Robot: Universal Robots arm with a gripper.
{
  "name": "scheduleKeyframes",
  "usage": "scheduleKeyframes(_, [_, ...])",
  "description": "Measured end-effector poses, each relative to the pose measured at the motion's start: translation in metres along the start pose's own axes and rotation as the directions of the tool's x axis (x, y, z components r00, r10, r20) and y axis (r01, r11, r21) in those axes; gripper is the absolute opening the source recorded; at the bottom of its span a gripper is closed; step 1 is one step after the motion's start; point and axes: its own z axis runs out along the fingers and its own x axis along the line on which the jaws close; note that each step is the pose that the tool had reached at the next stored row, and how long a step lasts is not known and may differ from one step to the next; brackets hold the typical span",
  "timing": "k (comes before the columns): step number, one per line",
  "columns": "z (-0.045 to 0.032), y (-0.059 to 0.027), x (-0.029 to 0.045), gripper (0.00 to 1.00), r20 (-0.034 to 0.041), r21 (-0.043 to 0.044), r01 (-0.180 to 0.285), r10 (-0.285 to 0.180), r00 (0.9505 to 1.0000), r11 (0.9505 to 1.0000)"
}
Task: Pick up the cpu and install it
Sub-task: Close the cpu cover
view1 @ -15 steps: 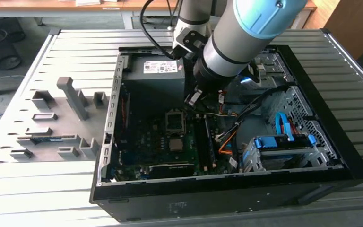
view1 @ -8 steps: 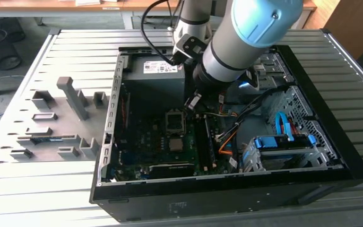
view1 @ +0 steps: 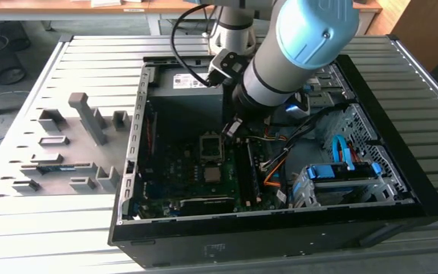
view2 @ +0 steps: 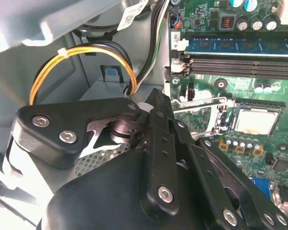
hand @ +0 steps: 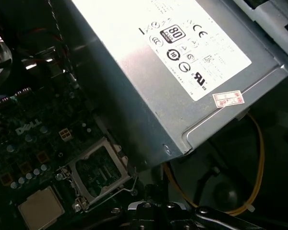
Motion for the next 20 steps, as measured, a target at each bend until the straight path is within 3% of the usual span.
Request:
scheduleKeyframes(7, [0.0107,-0.0037,0.0019,0.1,-0.0001,0.0001,0.0,0.0,1.0,1.0])
scheduleKeyframes(20, [0.0214,-0.0042,0.0059,0.1,-0.0001,0.0001,0.0,0.0,1.0,1.0])
